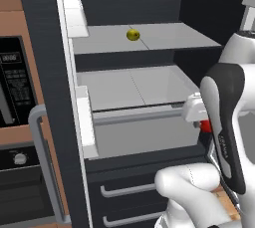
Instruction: Pick tomato from the fridge and place it on the plate on the counter.
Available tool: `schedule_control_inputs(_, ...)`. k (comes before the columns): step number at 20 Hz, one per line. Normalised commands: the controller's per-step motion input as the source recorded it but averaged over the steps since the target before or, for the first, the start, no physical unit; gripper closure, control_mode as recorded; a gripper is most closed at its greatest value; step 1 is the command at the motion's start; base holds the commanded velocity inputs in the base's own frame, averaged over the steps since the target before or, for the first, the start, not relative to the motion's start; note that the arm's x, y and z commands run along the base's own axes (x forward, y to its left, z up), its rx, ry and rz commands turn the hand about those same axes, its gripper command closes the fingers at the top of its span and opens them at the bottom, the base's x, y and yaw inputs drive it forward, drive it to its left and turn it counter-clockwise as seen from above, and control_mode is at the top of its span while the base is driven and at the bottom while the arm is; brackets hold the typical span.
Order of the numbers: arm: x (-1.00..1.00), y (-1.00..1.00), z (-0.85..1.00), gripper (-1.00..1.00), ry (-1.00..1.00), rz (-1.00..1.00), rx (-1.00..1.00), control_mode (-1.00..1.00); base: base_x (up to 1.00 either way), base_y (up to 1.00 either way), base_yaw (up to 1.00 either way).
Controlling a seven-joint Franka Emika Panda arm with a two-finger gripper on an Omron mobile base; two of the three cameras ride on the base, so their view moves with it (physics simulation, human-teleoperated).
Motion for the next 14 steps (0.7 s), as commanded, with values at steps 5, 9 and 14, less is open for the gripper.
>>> schedule_control_inputs(5,-0.10,0.00,0.07,1.00,0.00,0.00,0.00,1.00,-0.21,0.00,0.00)
schedule_control_inputs(9,0.00,0.00,0.00,1.00,0.00,0.00,0.00,1.00,-0.99,0.00,0.05)
schedule_control_inputs(14,0.00,0.00,0.00,1.00,0.00,0.00,0.00,1.00,-0.72,-0.13,0.37)
